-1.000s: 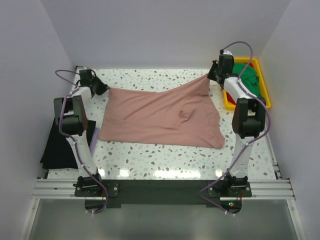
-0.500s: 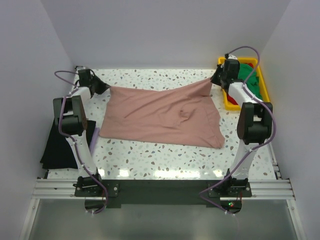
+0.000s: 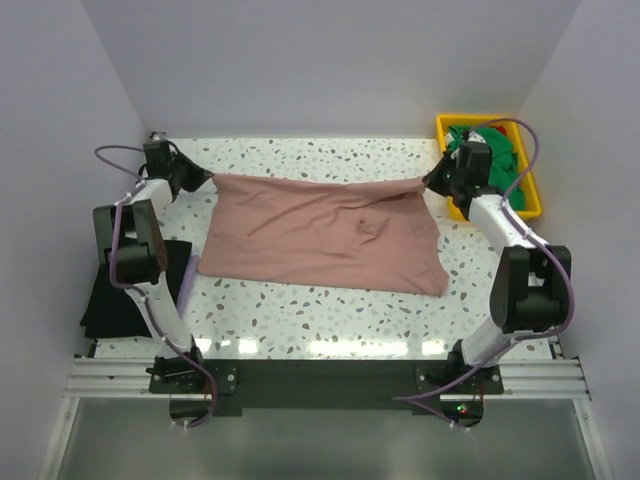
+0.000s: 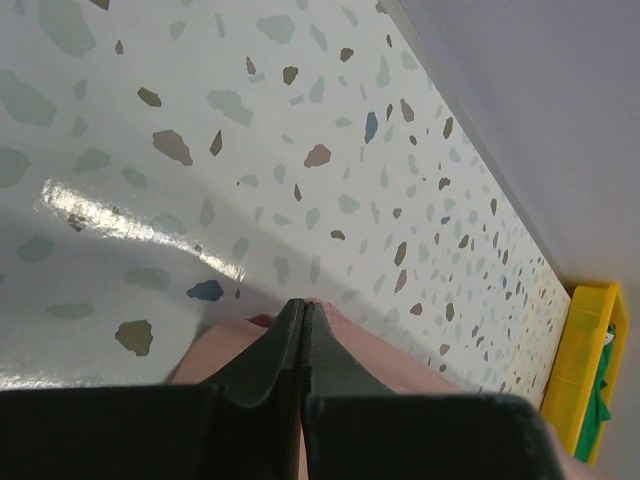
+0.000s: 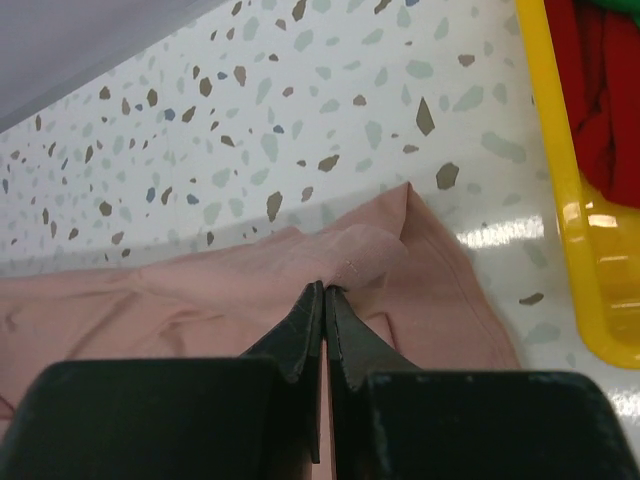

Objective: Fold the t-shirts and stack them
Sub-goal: Fold the tshirt

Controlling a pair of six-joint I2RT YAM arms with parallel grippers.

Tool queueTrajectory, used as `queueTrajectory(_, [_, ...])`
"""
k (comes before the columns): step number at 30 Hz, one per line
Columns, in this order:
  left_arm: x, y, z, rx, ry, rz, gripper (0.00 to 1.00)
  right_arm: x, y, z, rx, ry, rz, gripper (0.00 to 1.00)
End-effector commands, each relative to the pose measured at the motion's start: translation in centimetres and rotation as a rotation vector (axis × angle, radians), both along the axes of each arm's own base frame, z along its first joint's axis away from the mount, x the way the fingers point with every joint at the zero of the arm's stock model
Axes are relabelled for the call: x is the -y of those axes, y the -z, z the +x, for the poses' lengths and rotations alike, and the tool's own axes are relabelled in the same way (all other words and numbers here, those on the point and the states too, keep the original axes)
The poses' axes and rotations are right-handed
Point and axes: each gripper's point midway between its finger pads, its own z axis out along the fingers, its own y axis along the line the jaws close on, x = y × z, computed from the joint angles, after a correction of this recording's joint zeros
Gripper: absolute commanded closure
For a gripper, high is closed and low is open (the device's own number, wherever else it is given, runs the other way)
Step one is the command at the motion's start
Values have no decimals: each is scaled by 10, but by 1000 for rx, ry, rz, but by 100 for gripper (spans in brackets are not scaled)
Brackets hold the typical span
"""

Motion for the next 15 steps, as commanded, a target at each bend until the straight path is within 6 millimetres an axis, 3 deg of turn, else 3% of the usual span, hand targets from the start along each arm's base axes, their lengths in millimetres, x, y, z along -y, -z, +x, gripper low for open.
queueTrajectory(1, [-9, -46, -2, 106, -10, 16, 100, -7, -14, -21, 25, 2, 75, 100])
queueTrajectory(4, [-10, -51, -12, 107, -13, 18, 100, -7, -5, -44, -5, 15, 82, 100])
queueTrajectory(7, [-9, -53, -23, 98, -12, 20, 100, -4, -8, -60, -9, 27, 76, 100])
queueTrajectory(15, [-4, -33, -59, 27, -29, 6, 100, -10, -3, -106, -14, 28, 121, 100])
